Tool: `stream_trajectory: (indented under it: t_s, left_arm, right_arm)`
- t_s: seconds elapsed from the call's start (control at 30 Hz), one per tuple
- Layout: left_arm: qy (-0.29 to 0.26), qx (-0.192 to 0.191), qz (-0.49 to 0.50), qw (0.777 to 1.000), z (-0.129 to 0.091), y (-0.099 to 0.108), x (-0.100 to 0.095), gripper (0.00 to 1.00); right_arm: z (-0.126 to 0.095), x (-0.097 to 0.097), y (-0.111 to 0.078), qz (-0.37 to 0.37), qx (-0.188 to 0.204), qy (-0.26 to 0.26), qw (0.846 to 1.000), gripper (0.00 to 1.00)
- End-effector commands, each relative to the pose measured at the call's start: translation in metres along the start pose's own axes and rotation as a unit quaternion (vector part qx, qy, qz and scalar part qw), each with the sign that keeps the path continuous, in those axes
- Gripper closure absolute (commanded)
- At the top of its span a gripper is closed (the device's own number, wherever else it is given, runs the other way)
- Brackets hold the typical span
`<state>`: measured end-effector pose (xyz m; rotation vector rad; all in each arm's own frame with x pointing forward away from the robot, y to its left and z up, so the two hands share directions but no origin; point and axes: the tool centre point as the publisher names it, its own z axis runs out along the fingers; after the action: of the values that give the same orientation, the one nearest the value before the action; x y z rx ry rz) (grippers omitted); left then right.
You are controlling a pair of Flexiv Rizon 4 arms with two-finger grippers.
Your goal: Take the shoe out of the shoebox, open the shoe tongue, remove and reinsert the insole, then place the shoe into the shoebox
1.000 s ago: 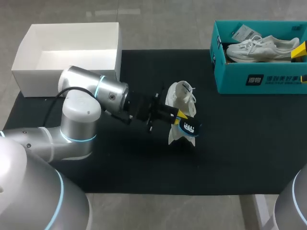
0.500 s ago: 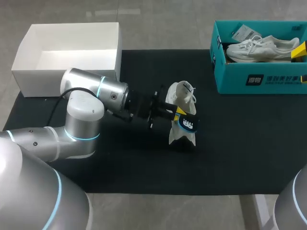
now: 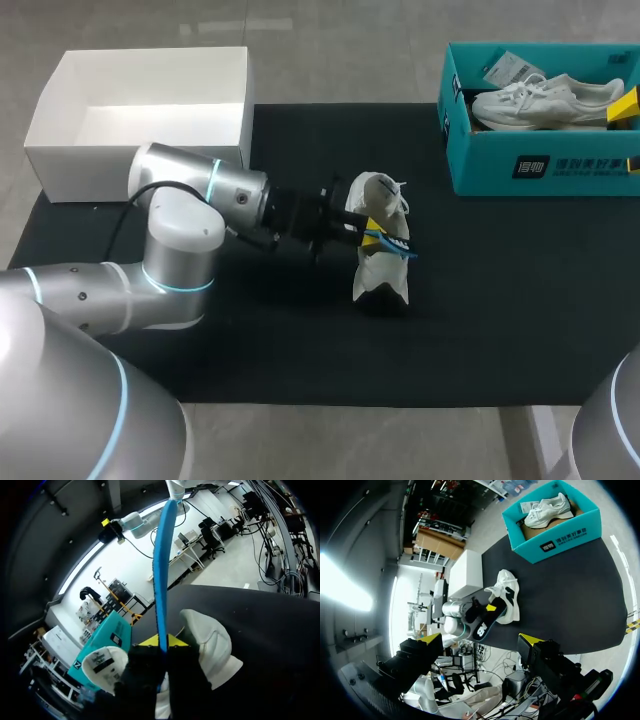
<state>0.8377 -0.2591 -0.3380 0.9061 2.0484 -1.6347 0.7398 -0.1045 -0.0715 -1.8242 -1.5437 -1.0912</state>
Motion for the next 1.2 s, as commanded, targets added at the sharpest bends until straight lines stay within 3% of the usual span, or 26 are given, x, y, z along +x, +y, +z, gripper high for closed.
stream_trajectory:
  t_s: [0.03,0.23,0.27,0.3,0.33,0.47,0.6,0.63,0.7,1.2]
  left_arm:
    - [0.003,-0.005,-0.002,1.000,0.007,0.011,0.000,1.00]
    - [0.000,-0.008,-0.017,1.000,0.004,0.011,0.002,1.00]
    - [0.001,-0.006,-0.016,1.000,0.003,0.007,0.002,0.93]
    - [0.002,-0.003,-0.015,1.000,0.002,0.003,0.002,0.73]
    - [0.003,-0.001,-0.015,1.000,0.001,-0.001,0.002,0.62]
    - [0.004,0.016,-0.006,1.000,-0.002,-0.020,-0.001,0.57]
    - [0.016,0.021,0.005,1.000,-0.003,-0.033,-0.001,0.67]
    - [0.018,0.021,0.008,1.000,-0.003,-0.035,0.000,0.75]
    - [0.025,0.023,0.009,0.999,-0.004,-0.037,0.001,1.00]
    - [0.074,-0.052,0.033,0.995,-0.002,0.002,0.007,1.00]
  right_arm:
    - [0.000,0.000,0.001,0.001,0.001,-0.002,1.000,0.00]
    - [0.000,0.000,0.001,0.001,0.001,-0.002,1.000,0.00]
    - [0.000,0.000,0.001,0.001,0.001,-0.002,1.000,0.00]
    - [0.000,0.000,0.001,0.001,0.001,-0.002,1.000,0.00]
    - [0.000,0.000,0.001,0.001,0.001,-0.002,1.000,0.00]
    - [0.000,0.000,0.001,0.001,0.001,-0.002,1.000,0.00]
    - [0.000,0.000,0.001,0.001,0.001,-0.002,1.000,0.00]
    - [0.000,0.000,0.001,0.001,0.001,-0.002,1.000,0.00]
    - [0.000,0.000,0.001,0.001,0.001,-0.002,1.000,0.00]
    - [0.000,0.000,0.001,0.001,0.001,-0.002,1.000,0.00]
